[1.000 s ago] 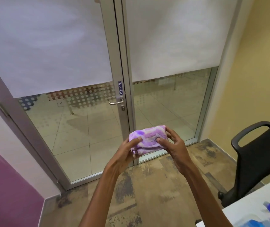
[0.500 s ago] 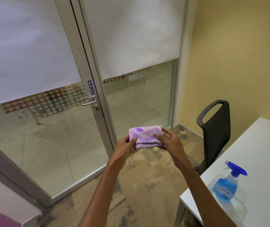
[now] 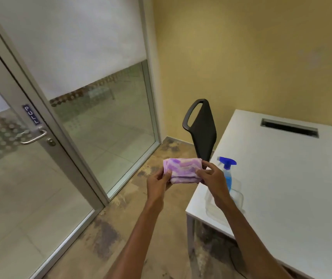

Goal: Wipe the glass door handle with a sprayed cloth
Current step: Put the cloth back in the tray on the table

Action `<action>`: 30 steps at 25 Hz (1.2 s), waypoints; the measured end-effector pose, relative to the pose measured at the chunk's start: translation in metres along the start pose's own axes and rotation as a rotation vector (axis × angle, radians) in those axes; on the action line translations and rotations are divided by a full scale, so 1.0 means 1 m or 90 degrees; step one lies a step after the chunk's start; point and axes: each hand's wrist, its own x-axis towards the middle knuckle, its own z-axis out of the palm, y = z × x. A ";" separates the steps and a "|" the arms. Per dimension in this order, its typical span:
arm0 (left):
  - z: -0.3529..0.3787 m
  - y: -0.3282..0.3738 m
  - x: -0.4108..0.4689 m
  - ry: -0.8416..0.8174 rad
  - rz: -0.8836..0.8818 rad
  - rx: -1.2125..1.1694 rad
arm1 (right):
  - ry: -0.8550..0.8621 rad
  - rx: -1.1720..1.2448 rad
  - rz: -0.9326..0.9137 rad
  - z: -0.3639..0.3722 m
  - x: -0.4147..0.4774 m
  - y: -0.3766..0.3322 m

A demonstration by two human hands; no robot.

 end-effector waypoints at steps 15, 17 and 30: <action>0.105 -0.083 0.022 -0.160 -0.142 0.088 | 0.218 -0.127 0.033 -0.102 -0.004 0.083; 0.112 -0.094 0.031 -0.162 -0.187 0.113 | 0.208 -0.125 0.057 -0.108 0.005 0.094; 0.150 -0.155 0.069 -0.144 -0.236 0.273 | 0.183 -0.141 0.173 -0.139 0.063 0.158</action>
